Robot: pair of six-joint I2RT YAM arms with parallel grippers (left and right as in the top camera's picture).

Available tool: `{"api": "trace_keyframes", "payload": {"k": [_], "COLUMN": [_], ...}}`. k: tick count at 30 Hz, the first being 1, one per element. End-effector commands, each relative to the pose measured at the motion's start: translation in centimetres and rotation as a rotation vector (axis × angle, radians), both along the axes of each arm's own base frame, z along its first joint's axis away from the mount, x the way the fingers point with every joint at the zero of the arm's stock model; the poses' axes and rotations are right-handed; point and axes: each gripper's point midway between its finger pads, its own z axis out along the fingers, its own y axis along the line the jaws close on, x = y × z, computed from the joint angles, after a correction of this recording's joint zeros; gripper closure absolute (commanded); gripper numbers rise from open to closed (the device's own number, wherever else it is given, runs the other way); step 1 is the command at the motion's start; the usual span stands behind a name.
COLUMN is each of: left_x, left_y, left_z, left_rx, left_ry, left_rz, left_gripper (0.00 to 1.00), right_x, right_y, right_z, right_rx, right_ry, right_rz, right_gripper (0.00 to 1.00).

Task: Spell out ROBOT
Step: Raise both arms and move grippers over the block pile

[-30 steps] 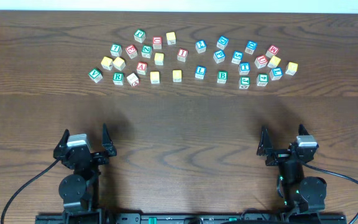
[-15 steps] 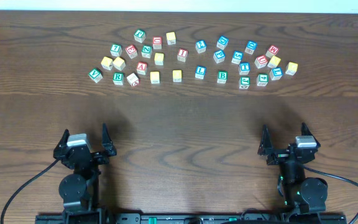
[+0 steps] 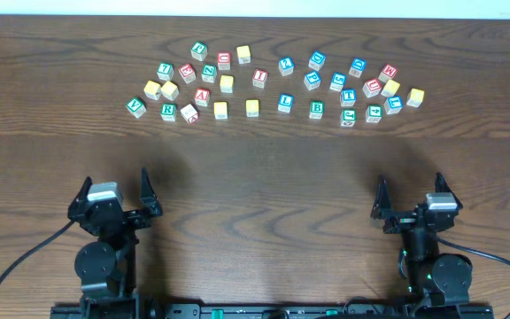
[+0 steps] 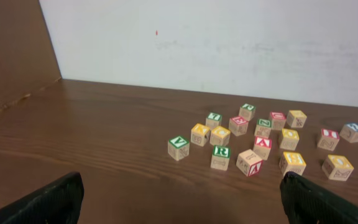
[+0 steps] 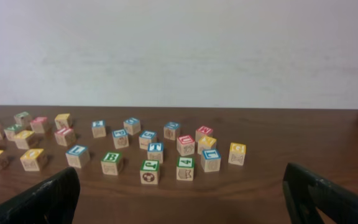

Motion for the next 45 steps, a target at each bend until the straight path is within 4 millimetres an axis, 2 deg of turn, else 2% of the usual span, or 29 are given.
{"api": "trace_keyframes", "payload": {"k": [1,12,29,38,45], "left_x": [0.1,1.2,4.7,7.7,9.9], "left_y": [0.4,0.3,0.6,-0.9,-0.8], "left_z": [1.9,4.0,9.0,9.7,8.5], "left_rx": [0.009,-0.001,-0.033,-0.094,-0.131], "left_ry": [-0.016,0.07,0.367,0.567,0.797], "left_rz": [0.017,0.009,0.003,-0.097,-0.099], "left_gripper": [0.01,0.01,0.01,0.01,0.01], "right_x": [-0.1,0.9,5.9,8.3,10.5], "right_y": [-0.4,0.0,2.1,3.6,5.1], "right_z": [2.0,4.3,8.7,9.1,9.0], "right_rx": [-0.012,-0.016,-0.031,-0.023,0.0], "right_ry": [-0.028,0.018,0.326,0.521,0.663], "right_rz": [-0.02,0.001,0.093,0.167,0.241], "right_gripper": [0.01,0.01,0.01,0.01,0.01]}}
